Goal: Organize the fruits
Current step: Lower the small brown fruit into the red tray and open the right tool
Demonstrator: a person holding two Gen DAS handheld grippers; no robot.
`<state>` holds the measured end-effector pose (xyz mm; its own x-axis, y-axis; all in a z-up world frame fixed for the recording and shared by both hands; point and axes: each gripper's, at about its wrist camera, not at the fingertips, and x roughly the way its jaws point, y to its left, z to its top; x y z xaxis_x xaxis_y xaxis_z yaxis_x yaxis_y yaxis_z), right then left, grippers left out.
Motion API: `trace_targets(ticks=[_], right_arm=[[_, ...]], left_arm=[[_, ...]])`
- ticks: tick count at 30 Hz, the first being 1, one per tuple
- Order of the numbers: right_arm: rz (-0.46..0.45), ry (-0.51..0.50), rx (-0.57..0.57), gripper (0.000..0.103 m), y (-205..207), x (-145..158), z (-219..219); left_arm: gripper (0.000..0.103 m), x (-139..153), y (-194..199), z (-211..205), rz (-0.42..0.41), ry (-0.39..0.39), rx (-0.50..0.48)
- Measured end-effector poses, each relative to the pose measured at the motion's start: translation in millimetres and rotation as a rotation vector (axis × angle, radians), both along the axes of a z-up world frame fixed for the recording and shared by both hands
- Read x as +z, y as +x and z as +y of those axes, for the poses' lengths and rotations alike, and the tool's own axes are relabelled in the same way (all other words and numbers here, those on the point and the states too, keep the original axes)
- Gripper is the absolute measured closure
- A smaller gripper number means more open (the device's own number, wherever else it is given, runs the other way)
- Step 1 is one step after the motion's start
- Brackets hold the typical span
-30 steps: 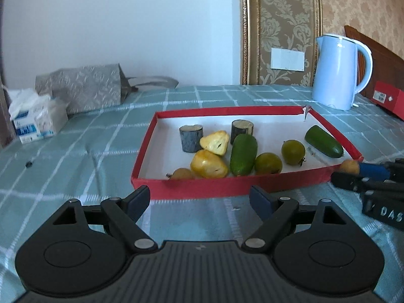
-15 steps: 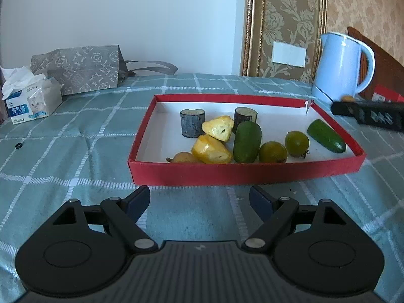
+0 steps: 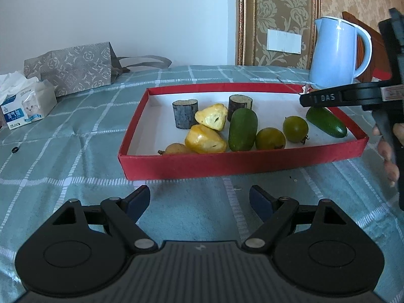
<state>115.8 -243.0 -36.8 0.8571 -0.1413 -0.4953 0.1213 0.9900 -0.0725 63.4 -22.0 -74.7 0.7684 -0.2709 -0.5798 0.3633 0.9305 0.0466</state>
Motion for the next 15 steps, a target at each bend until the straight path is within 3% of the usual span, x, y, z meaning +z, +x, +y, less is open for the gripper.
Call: trace_targets(ticks=[11, 13, 15], right_arm=[[0.012, -0.001, 0.061, 0.072, 13, -5, 13], [0.017, 0.018, 0.056, 0.063, 13, -8, 12], [0.01, 0.025, 0.055, 0.061, 10, -8, 11]], left_arm=[[0.017, -2, 1, -2, 0.002, 0.012, -0.004], [0.017, -2, 1, -2, 0.002, 0.013, -0.006], [0.017, -2, 0, -2, -0.001, 0.013, -0.008]])
